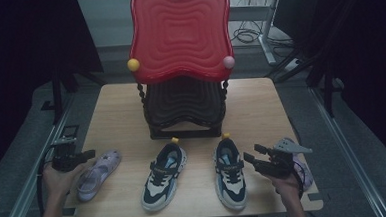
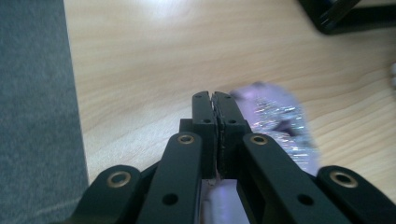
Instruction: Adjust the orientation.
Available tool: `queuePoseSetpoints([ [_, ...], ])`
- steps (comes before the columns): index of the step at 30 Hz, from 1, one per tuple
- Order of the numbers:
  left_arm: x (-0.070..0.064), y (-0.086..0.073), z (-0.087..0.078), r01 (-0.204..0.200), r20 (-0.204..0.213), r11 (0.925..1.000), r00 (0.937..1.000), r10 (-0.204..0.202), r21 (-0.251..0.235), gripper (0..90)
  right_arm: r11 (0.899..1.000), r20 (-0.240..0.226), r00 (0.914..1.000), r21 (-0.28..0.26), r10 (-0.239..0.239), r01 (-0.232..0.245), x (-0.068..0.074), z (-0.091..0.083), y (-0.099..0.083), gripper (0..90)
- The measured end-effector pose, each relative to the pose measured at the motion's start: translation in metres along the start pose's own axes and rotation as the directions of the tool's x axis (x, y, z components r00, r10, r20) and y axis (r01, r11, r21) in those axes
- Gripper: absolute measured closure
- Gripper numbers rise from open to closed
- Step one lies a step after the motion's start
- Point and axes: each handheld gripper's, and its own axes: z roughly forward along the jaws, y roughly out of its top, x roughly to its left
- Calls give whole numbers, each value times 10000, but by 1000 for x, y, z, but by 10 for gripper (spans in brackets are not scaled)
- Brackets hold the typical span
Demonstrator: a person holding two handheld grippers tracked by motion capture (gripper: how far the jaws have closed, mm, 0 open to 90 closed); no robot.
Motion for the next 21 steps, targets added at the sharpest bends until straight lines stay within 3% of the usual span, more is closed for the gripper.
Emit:
queuePoseSetpoints([
  [5,-23,4,-27,-138,289,9970,9995,161,-767,854,10000,85,9999,-61,58,-57,0,-4,0,379],
  [6,-23,4,-27,-138,289,9970,9995,161,-767,848,10000,85,9999,-61,58,-57,0,-4,0,379],
  [9,-43,2,-34,-271,642,9955,9974,331,-911,813,9999,114,9999,-96,68,-67,-1,-5,0,380],
  [11,-48,2,-36,-281,717,9949,9968,351,-964,796,9999,118,9999,-94,56,-55,-1,-4,-1,380],
  [13,-63,2,-41,-332,1030,9941,9937,439,-1033,696,10000,89,10000,-48,16,-15,0,-3,-1,380],
  [14,-63,2,-41,-332,1030,9941,9937,439,-1033,666,10000,89,10000,-48,16,-15,0,-3,-1,380],
  [15,-75,3,-43,-546,1222,9929,9902,674,-1053,637,10000,63,10000,-40,-16,16,1,-2,-1,380],
  [16,-75,3,-43,-546,1222,9929,9902,674,-1053,611,10000,49,10000,-4,-2,2,2,-2,-1,380],
  [17,-88,5,-44,-768,1360,9913,9865,911,-1070,582,10000,55,10000,12,-21,21,2,-1,-1,380],
  [18,-88,5,-44,-768,1360,9913,9865,911,-1070,555,10000,55,10000,12,-21,21,2,-1,-1,380],
  [21,-105,8,-45,-1117,1493,9878,9806,1272,-1081,512,10000,57,9999,8,-92,92,3,-1,0,380],
])
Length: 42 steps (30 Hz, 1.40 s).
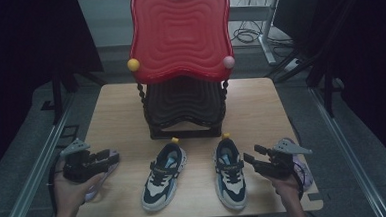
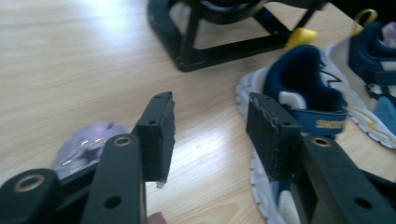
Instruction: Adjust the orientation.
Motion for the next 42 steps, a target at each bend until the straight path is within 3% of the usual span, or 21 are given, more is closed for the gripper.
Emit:
queuePoseSetpoints([
  [2,-13,2,3,-410,59,9991,9991,410,103,497,10000,17,10000,-15,11,-11,0,0,0,380],
  [5,-20,2,7,-655,206,9976,9977,650,227,480,10000,37,10000,-23,-64,64,1,-1,1,381],
  [10,-22,-4,12,-738,293,9965,9969,726,403,465,9999,38,9999,-39,-145,145,4,0,1,382],
  [20,-31,-9,31,-771,-40,9946,9970,776,698,425,9997,61,9997,12,-224,224,6,0,1,382],
  [31,-45,5,28,-951,224,9945,9953,942,439,405,9994,144,9993,-130,-332,334,4,-8,5,414],
  [35,-48,3,29,-1153,326,9923,9930,1139,452,404,9991,182,9990,-129,-401,404,3,-15,8,469],
  [38,-45,-3,27,-1207,310,9917,9924,1194,448,405,9988,256,9985,-76,-483,485,-1,-22,9,591],
  [39,-45,-3,27,-1207,310,9917,9924,1194,448,406,9988,256,9985,-76,-483,485,-1,-22,9,591],
  [41,-43,-3,29,-1242,304,9913,9919,1230,440,407,9985,270,9982,161,-536,532,-5,-24,8,715],
  [42,-43,-3,29,-1242,304,9913,9919,1230,440,407,9985,270,9982,161,-536,532,-5,-24,8,715],
])
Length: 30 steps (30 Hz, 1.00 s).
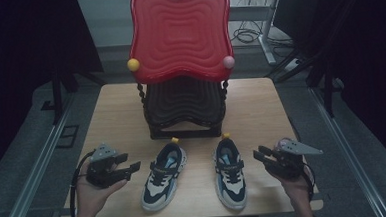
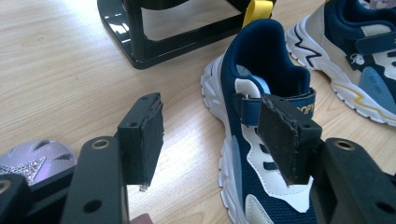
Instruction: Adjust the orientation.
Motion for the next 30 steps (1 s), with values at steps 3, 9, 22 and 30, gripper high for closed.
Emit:
queuePoseSetpoints([
  [3,-3,0,5,-22,91,10000,10000,22,70,408,9992,5,9998,327,-214,214,-3,-2,-1,822],
  [9,-6,-3,13,-140,80,9996,9999,137,259,405,9973,143,9989,589,-451,442,-16,-18,-3,900],
  [22,-5,-8,13,1,-31,9993,10000,1,383,404,9992,1069,9943,409,-45,2,-41,-48,-12,900],
  [30,-3,-10,14,95,-79,9989,9999,-91,453,402,9994,1488,9886,196,249,-281,-50,-59,-20,900],
])
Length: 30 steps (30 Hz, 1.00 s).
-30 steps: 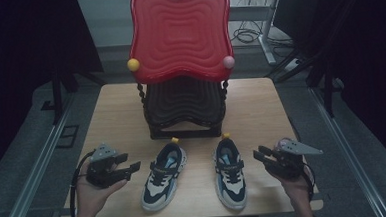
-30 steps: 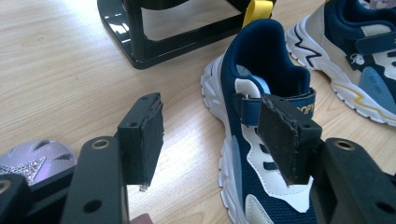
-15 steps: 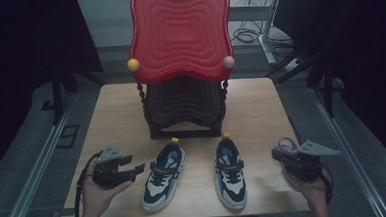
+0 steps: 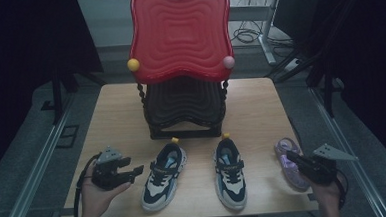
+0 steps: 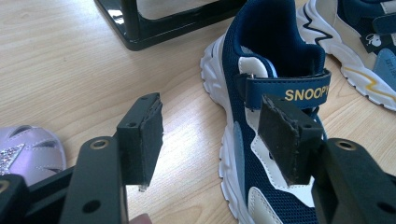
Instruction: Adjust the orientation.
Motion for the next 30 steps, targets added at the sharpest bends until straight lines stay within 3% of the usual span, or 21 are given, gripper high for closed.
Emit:
queuePoseSetpoints([
  [10,-1,0,0,-41,31,10000,10000,41,78,398,9991,735,9964,-23,417,-416,-18,-15,-16,900],
  [14,0,-1,0,29,-11,10000,10000,-29,55,398,9971,1309,9893,322,649,-697,-32,-18,-29,900],
  [19,0,-2,1,-15,19,9999,10000,14,116,398,9945,1707,9827,638,713,-832,-38,-19,-35,900],
  [30,0,-2,2,-14,33,9999,10000,14,161,397,9880,2043,9759,1164,764,-1017,-47,-23,-47,900],
])
